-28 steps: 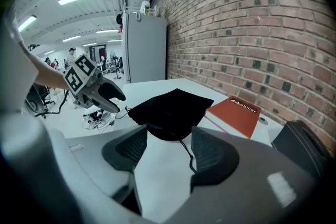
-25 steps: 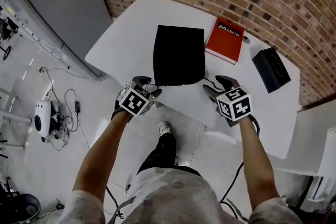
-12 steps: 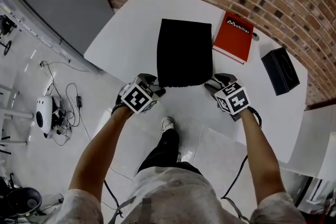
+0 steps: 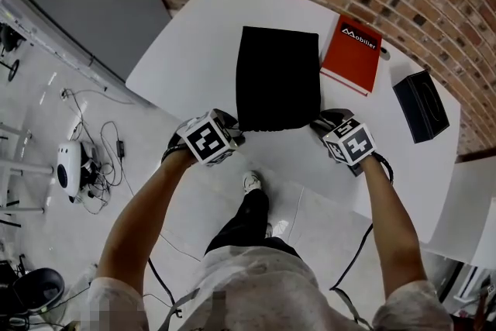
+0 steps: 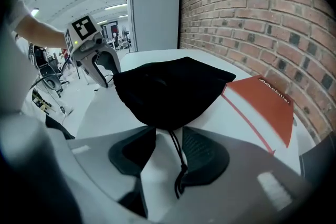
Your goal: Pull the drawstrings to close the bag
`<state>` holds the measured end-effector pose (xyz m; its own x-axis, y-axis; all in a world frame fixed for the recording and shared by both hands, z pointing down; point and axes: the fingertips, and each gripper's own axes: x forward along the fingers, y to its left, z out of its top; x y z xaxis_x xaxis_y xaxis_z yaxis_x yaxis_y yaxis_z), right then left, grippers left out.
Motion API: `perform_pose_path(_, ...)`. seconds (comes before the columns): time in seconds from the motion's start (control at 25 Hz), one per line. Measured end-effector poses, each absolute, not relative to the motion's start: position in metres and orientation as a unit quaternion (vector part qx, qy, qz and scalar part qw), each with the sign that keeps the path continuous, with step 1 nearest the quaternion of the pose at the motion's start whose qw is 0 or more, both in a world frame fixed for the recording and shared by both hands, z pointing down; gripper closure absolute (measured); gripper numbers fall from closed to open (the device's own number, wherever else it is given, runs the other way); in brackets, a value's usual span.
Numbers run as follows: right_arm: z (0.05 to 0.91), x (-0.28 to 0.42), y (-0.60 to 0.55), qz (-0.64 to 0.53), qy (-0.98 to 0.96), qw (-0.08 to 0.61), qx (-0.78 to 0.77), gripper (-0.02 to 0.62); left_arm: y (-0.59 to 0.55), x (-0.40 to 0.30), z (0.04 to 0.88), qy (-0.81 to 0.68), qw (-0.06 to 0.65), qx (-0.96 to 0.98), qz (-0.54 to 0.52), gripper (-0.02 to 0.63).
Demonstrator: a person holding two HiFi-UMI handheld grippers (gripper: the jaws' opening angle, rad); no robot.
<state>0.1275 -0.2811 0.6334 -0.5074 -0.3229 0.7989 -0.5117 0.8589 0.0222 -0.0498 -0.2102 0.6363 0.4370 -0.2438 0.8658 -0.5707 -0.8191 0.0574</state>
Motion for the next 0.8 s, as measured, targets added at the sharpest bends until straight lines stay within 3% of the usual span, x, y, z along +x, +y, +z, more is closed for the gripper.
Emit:
perform_pose_path(0.12,0.6341,0.1251,-0.2801,0.118,-0.863,0.432,0.236,0.454,-0.2097,-0.0513,0.6357,-0.237,0.168,0.829,0.478,0.485)
perform_pose_path(0.32,0.6348,0.1249,-0.2785,0.142,-0.862,0.425,0.239,0.476,-0.2101,-0.0528,0.6419,-0.236,0.189,0.829,0.471,0.557)
perform_pose_path(0.48,0.6348,0.1242,-0.2794,0.147,-0.860,0.422,0.248,0.497,-0.2126,-0.0567,0.6429,-0.240,0.188,0.825,0.476,0.588)
perform_pose_path(0.64,0.6360,0.1266,-0.2806,0.139,-0.854,0.428,0.259,0.589,-0.2153,-0.0566,0.6421,-0.243,0.168,0.825,0.481,0.597)
perform_pose_path(0.8,0.6361,0.1272,-0.2805,0.134,-0.850,0.437,0.261,0.589,-0.2184,-0.0602,0.6429,-0.255,0.148,0.822,0.488,0.600)
